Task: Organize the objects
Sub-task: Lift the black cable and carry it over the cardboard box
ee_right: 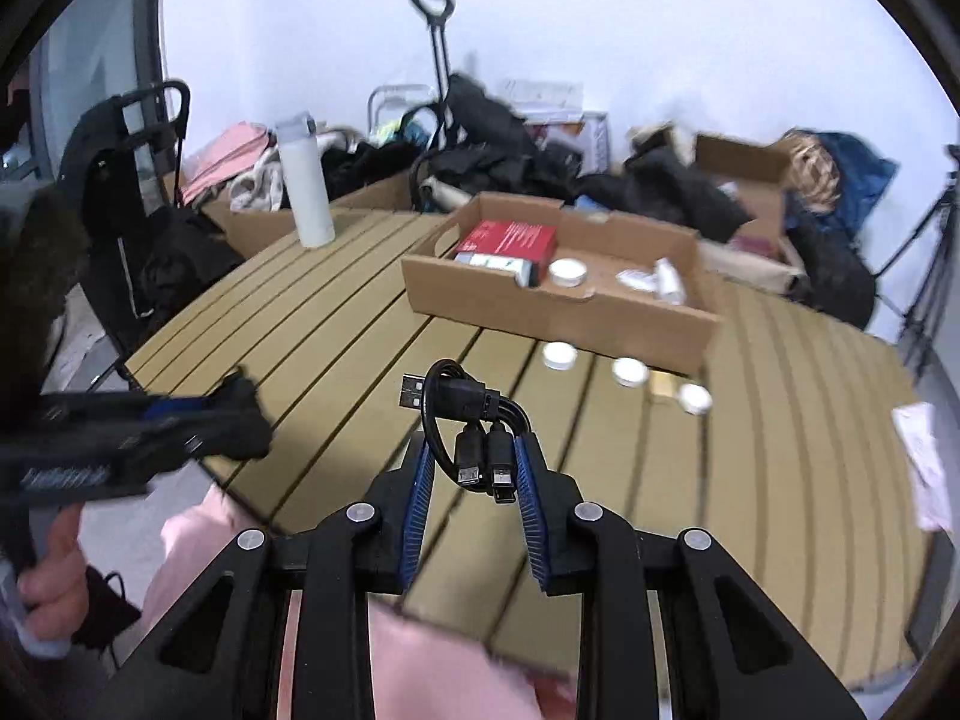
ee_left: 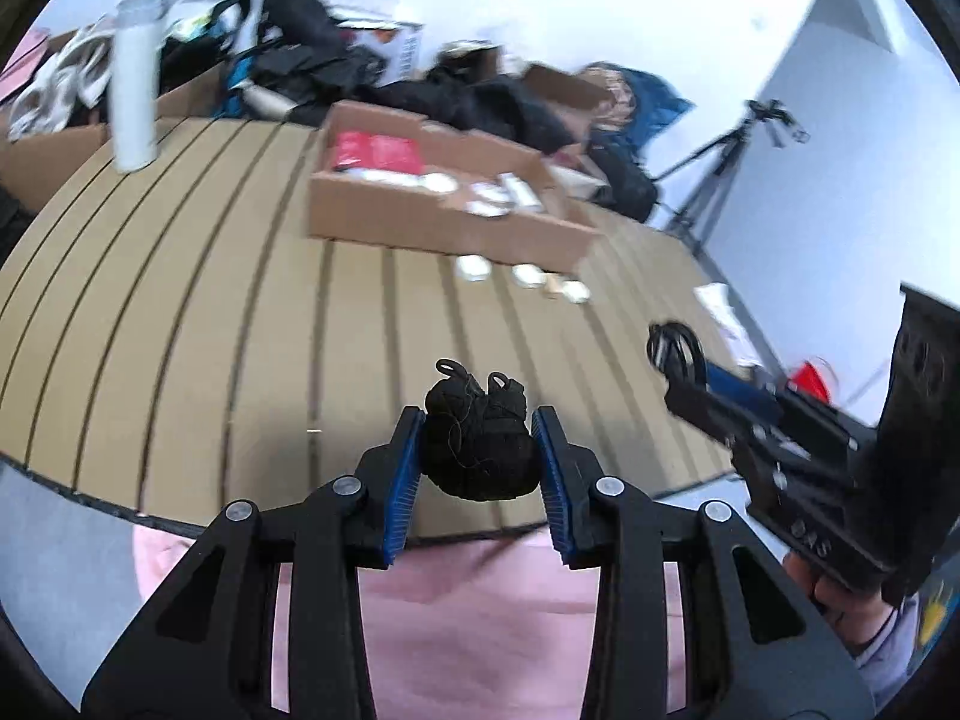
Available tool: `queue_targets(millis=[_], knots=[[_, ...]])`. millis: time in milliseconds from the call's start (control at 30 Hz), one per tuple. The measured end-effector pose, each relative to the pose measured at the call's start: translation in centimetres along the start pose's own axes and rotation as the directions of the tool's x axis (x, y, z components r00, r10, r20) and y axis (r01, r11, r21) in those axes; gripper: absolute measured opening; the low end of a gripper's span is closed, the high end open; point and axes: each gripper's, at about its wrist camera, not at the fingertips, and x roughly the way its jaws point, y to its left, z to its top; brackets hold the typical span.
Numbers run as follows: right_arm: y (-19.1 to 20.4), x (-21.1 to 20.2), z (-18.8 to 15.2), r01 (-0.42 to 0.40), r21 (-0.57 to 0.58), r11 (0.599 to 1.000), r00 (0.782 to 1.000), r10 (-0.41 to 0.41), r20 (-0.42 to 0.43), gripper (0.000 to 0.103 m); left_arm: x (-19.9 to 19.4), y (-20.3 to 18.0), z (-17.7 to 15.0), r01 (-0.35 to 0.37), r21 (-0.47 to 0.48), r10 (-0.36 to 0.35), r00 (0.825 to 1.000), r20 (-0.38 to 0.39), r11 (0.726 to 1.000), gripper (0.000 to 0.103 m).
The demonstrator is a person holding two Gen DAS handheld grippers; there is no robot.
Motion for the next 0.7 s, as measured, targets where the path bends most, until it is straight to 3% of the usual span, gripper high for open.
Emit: queue_targets(millis=[100,200,300,400,467,567,700], knots=[[-1.2,-2.8,-1.4,0.021,0.051,0.998,0.999,-0.023,0.032,0.03,-0.1,-0.9,0.1,0.026,0.024,-0.026,1.0,0.009,0.999,0.033],[-2.3,-3.7,-1.5,0.036,0.081,0.996,0.998,-0.039,0.043,0.03,0.4,-0.7,0.7,0.046,-0.01,-0.046,0.999,-0.01,0.999,0.032],[-3.7,-3.2,-0.4,-0.018,0.111,0.994,0.998,0.011,0.059,0.03,0.8,-0.8,2.6,0.071,-0.003,-0.071,0.997,0.004,0.997,0.032],[-4.8,-2.1,2.4,-0.039,0.078,0.996,0.997,0.034,0.062,0.03,2.2,-0.7,7.5,0.103,0.011,-0.103,0.995,0.008,0.995,0.032],[-6.1,-0.6,5.8,-0.035,0.043,0.998,0.997,0.032,0.065,0.03,4.5,-0.3,12.6,0.118,-0.008,-0.118,0.993,-0.003,0.993,0.033],[-9.4,4.7,11.6,-0.043,0.057,0.997,0.999,0.043,-0.001,0.03,9.9,1.0,19.5,0.081,-0.046,-0.082,0.996,-0.036,0.996,0.033],[-13.9,17.0,17.9,-0.032,0.118,0.992,0.978,0.055,-0.199,0.03,19.4,3.2,25.8,0.073,-0.096,-0.084,0.989,-0.118,0.993,0.033]])
